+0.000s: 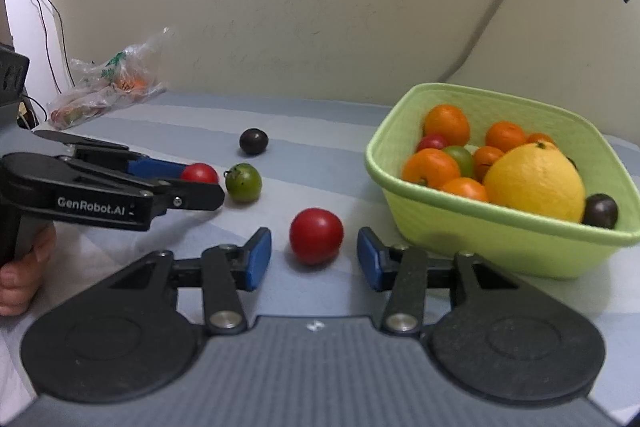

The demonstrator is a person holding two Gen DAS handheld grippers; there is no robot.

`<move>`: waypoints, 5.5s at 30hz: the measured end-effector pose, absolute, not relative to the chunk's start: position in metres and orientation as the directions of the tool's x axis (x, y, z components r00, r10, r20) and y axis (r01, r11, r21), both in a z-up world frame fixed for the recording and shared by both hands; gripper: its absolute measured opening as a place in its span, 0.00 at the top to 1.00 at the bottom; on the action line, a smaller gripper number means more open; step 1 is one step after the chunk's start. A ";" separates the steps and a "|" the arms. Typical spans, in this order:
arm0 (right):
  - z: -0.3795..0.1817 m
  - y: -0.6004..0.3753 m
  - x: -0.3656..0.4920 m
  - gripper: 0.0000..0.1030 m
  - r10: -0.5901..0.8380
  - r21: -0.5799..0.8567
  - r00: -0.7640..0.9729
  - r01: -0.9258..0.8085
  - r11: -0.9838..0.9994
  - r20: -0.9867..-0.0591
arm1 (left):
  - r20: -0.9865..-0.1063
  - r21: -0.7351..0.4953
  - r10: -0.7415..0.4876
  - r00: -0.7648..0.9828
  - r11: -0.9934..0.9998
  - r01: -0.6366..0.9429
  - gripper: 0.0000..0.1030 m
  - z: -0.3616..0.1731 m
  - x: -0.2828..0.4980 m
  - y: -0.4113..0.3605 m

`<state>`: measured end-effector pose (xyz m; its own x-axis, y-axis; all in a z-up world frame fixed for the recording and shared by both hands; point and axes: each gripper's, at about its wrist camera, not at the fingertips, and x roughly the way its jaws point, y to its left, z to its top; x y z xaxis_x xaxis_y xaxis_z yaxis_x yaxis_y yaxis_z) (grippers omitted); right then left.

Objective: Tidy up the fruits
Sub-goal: 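Grasp a red tomato with the right tool while the left grasps a red cherry tomato, then carry both red tomatoes over the basket and open both tools, then grasp a dark plum tomato with the left tool while the right grasps a green tomato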

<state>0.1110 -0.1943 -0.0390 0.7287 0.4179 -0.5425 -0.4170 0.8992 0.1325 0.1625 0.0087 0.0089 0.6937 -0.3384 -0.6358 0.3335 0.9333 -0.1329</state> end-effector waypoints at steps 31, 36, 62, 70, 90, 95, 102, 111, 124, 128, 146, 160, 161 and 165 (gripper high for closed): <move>-0.050 -0.198 -0.048 0.67 0.417 0.069 0.773 -0.440 0.895 -0.478 | -0.582 -0.120 -0.376 0.721 0.916 0.382 0.67 0.008 -0.009 -0.011; -0.050 -0.193 -0.052 0.58 0.401 0.039 0.782 -0.437 0.898 -0.478 | -0.580 -0.105 -0.356 0.733 0.924 0.367 0.52 0.009 -0.012 -0.012; -0.015 -0.253 -0.001 0.70 0.323 0.119 0.890 -0.301 0.946 -0.321 | -0.516 -0.222 -0.487 0.704 0.870 0.440 0.70 0.068 0.076 -0.038; -0.004 -0.271 0.080 0.70 0.278 0.135 0.914 -0.248 0.959 -0.297 | -0.549 -0.371 -0.555 0.624 0.832 0.413 0.70 0.075 0.201 -0.085; -0.014 -0.256 0.060 0.62 0.337 0.060 0.919 -0.332 0.942 -0.207 | -0.491 -0.416 -0.510 0.706 0.849 0.325 0.54 0.071 0.214 -0.005; -0.012 -0.229 0.054 0.62 0.464 0.081 0.844 -0.460 0.884 -0.270 | -0.538 -0.390 -0.411 0.736 0.895 0.215 0.53 0.060 0.197 0.053; -0.022 -0.168 0.076 0.62 0.509 0.051 0.759 -0.538 0.842 -0.407 | -0.616 -0.369 -0.375 0.693 0.914 0.167 0.49 0.026 0.225 0.052; -0.032 -0.143 0.130 0.63 0.504 0.114 0.683 -0.531 0.840 -0.528 | -0.665 -0.254 -0.293 0.687 0.954 0.162 0.65 0.001 0.248 0.028; -0.022 -0.177 0.042 0.74 0.537 0.108 0.677 -0.567 0.817 -0.503 | -0.574 -0.149 -0.345 0.743 0.936 0.319 0.75 0.025 0.112 0.008; -0.025 -0.194 -0.008 0.74 0.505 0.076 0.717 -0.540 0.838 -0.481 | -0.567 -0.161 -0.385 0.728 0.919 0.360 0.75 0.027 0.061 -0.002; -0.046 -0.190 -0.044 0.63 0.417 0.013 0.776 -0.468 0.884 -0.473 | -0.589 -0.114 -0.352 0.727 0.927 0.356 0.61 0.008 0.001 -0.011; -0.050 -0.190 -0.054 0.57 0.396 -0.021 0.791 -0.457 0.889 -0.467 | -0.583 -0.111 -0.347 0.735 0.930 0.351 0.60 0.007 -0.003 -0.010; -0.050 -0.191 -0.054 0.57 0.395 -0.019 0.791 -0.456 0.890 -0.468 | -0.583 -0.112 -0.349 0.734 0.929 0.352 0.60 0.007 -0.003 -0.010; -0.050 -0.192 -0.053 0.56 0.395 -0.003 0.790 -0.448 0.894 -0.469 | -0.581 -0.111 -0.352 0.734 0.928 0.356 0.59 0.006 -0.003 -0.010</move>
<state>-0.0533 -0.1920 -0.0500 0.7902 0.3945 -0.4690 -0.4484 0.8938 -0.0035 -0.0027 -0.0100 0.0061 0.7338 -0.3516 -0.5813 0.3563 0.9277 -0.1114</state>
